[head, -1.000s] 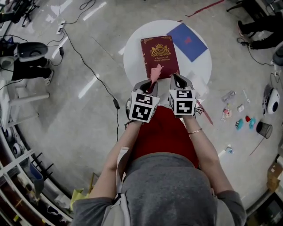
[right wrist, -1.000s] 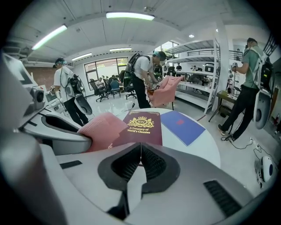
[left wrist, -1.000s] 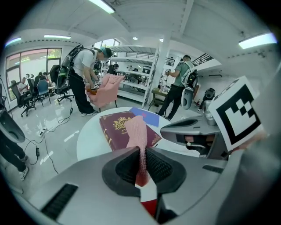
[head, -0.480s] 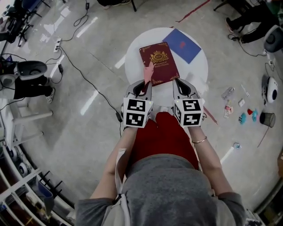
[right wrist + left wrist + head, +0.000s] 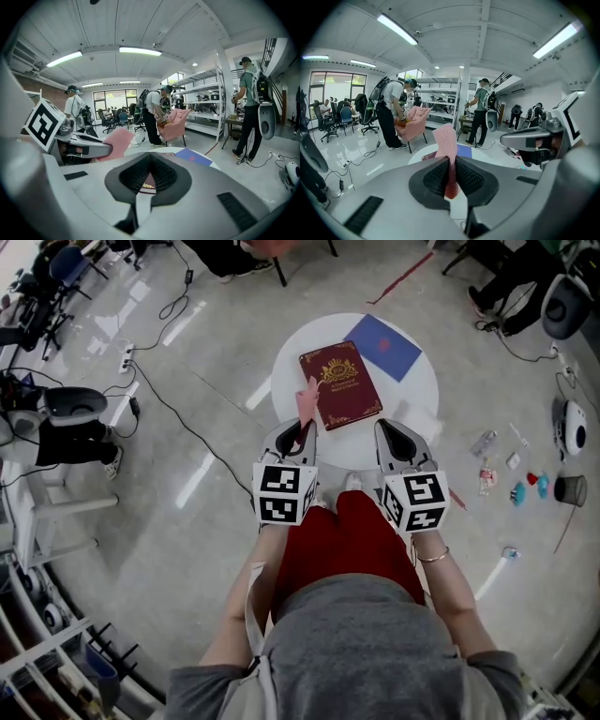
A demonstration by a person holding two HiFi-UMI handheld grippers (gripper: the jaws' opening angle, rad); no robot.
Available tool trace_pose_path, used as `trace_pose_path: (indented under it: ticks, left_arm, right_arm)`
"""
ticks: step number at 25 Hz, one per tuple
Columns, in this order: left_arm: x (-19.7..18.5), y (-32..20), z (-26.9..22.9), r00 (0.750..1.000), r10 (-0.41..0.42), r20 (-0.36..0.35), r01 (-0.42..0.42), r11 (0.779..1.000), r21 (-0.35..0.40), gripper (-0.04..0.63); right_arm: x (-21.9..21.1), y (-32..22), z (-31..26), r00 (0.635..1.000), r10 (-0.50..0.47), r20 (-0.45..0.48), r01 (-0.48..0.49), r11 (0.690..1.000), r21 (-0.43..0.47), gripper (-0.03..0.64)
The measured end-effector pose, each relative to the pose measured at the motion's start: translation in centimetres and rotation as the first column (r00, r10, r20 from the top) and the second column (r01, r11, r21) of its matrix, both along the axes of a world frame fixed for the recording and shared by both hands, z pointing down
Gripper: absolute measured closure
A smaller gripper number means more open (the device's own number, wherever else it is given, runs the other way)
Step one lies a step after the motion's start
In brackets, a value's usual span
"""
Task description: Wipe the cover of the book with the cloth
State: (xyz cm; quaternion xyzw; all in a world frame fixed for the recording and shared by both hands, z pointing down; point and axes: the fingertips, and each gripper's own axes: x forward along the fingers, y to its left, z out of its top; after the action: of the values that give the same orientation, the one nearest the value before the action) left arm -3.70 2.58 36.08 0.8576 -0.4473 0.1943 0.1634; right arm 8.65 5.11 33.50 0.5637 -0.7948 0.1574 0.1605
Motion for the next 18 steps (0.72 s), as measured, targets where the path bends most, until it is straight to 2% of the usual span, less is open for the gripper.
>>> trace_pose_path:
  ticks: [9, 18]
  left_arm:
    - [-1.1, 2.0, -2.8, 1.0, -0.01, -0.029, 0.012, 0.998, 0.068, 0.56]
    - [-1.8, 3.7, -4.9, 0.999, -0.012, -0.049, 0.018, 0.992, 0.121, 0.56]
  right_arm:
    - [-0.4, 2.3, -2.4, 0.999, 0.007, 0.052, -0.01, 0.998, 0.058, 0.589]
    - [-1.2, 3.8, -4.7, 0.998, 0.01, 0.066, -0.018, 0.993, 0.119, 0.589]
